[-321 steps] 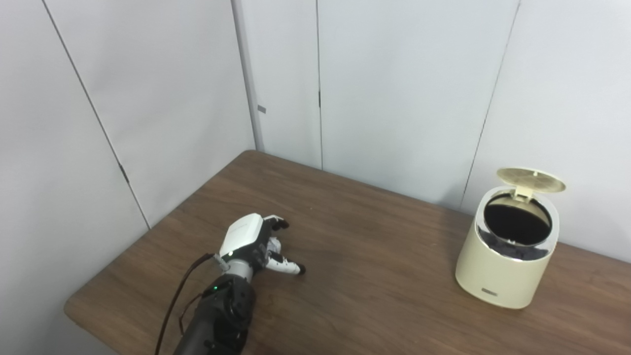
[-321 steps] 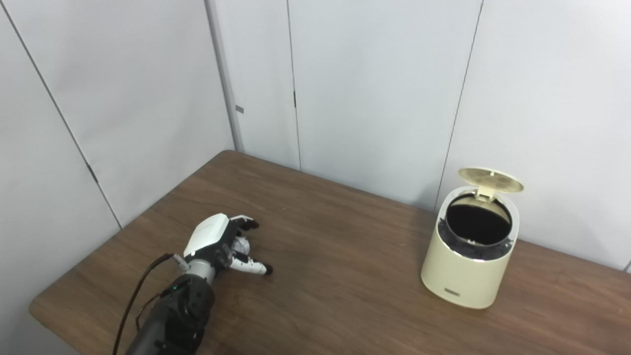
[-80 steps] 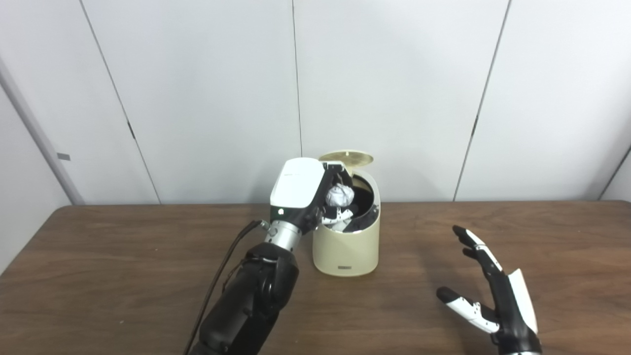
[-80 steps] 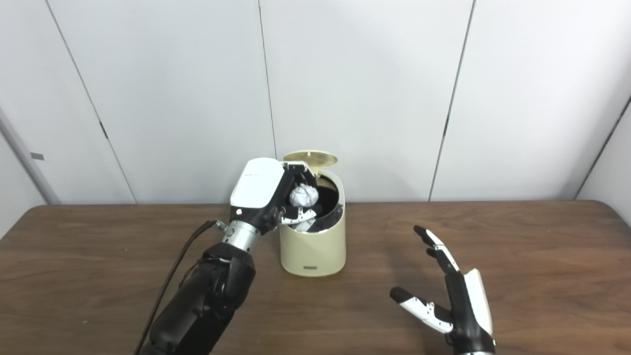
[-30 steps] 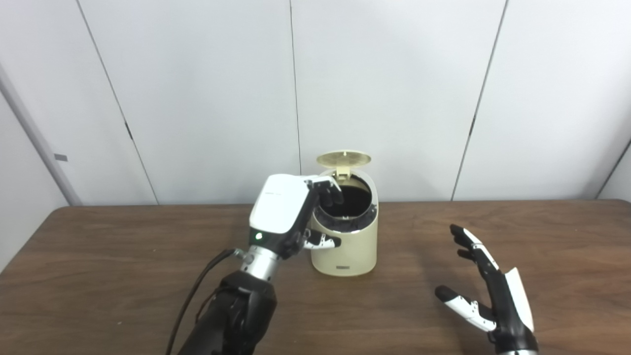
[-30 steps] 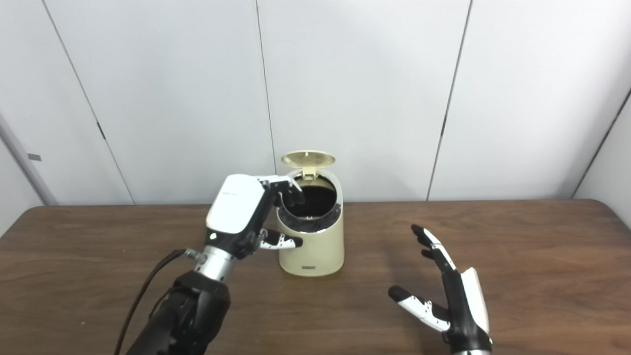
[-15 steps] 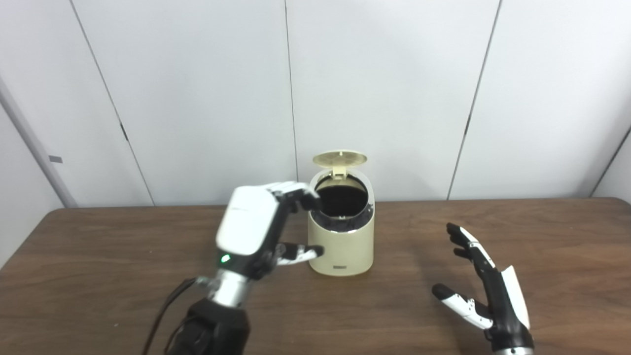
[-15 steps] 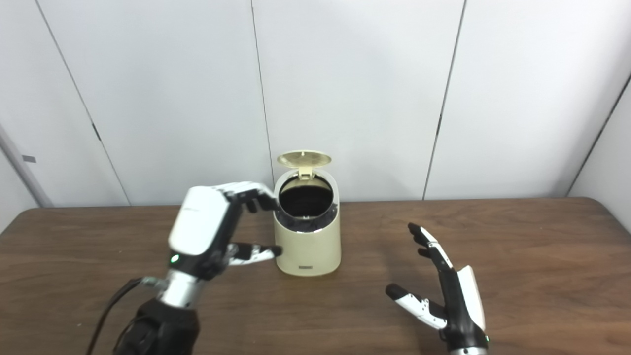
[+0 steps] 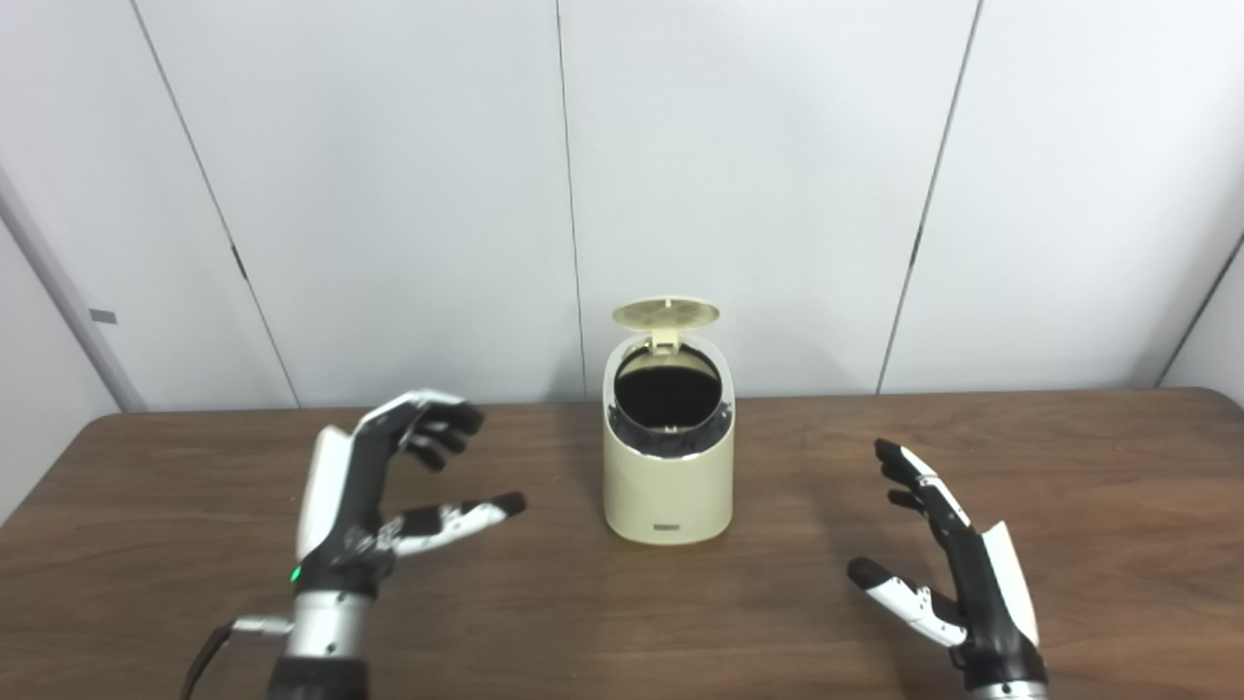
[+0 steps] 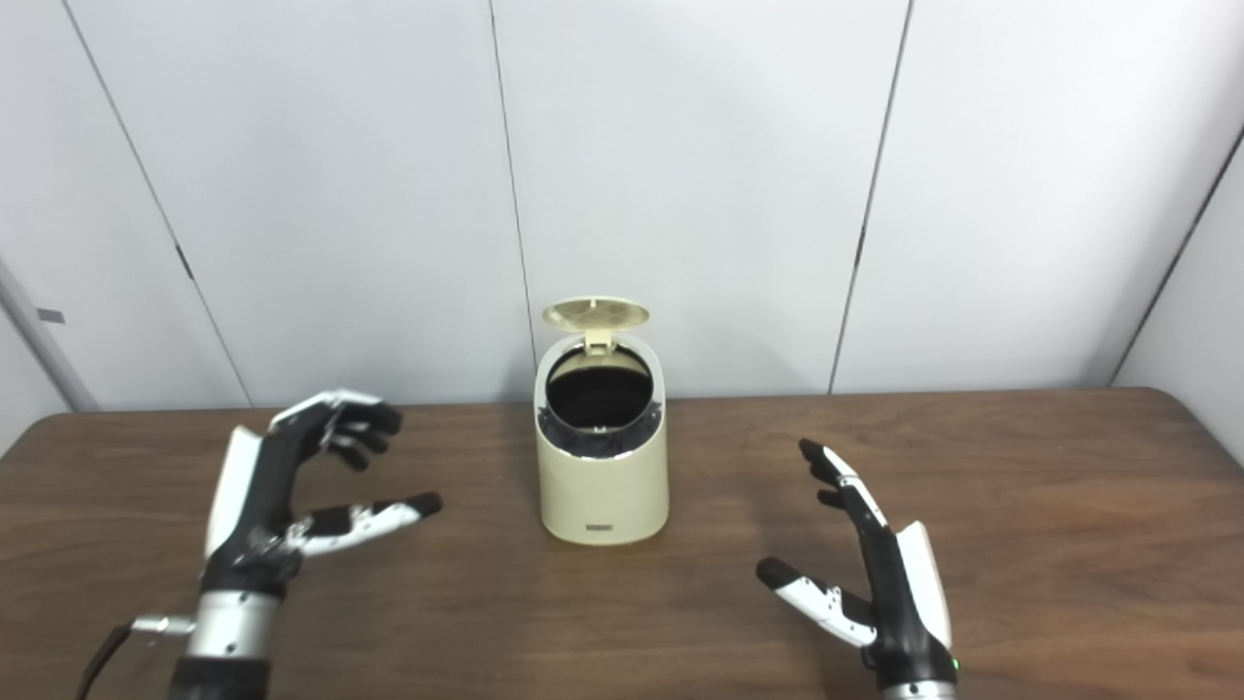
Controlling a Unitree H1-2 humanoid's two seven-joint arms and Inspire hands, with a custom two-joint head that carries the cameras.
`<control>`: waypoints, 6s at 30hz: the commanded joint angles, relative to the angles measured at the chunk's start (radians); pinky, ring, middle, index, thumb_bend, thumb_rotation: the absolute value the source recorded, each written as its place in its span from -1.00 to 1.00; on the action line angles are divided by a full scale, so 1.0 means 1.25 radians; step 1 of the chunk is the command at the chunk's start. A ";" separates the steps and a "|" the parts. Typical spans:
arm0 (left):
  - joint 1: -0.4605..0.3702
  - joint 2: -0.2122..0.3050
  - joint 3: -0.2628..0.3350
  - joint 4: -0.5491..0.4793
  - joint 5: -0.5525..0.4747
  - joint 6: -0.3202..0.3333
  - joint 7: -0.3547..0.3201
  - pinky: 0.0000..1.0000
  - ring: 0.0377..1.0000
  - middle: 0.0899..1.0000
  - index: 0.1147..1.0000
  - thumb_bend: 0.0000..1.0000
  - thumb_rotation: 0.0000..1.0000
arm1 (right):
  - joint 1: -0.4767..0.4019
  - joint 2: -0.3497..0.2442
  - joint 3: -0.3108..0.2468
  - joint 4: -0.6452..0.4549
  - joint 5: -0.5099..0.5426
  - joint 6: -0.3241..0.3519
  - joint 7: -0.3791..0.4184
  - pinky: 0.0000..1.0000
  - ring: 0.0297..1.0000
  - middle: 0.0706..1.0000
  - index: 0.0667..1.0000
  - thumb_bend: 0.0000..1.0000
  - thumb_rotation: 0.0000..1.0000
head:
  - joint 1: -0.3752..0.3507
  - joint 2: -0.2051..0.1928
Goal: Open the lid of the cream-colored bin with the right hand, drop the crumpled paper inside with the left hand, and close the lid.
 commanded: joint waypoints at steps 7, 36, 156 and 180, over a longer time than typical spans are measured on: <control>0.021 0.013 0.043 0.047 -0.124 -0.060 -0.023 -0.03 0.09 0.13 0.10 0.82 -0.82 | 0.013 0.005 0.004 0.034 0.006 -0.033 -0.012 0.55 0.68 0.71 0.70 0.75 0.62 | 0.000 0.004; 0.058 -0.038 0.036 0.158 -0.198 -0.124 -0.050 0.05 0.21 0.23 0.20 0.71 -0.84 | 0.044 -0.028 -0.002 -0.011 0.018 -0.030 0.005 0.56 0.70 0.74 0.72 0.62 0.59 | 0.000 0.037; 0.027 -0.079 0.001 0.199 -0.094 -0.131 -0.016 0.03 0.20 0.22 0.16 0.80 -0.73 | -0.582 -0.187 0.248 -0.129 -0.388 0.333 0.604 0.47 0.68 0.68 0.62 0.92 0.52 | 0.025 0.025; 0.020 -0.071 0.004 0.195 -0.087 -0.138 -0.014 0.00 0.17 0.20 0.14 0.76 -0.74 | -0.479 -0.215 0.257 -0.224 -0.379 0.335 0.693 0.55 0.60 0.58 0.56 0.90 0.48 | 0.014 0.043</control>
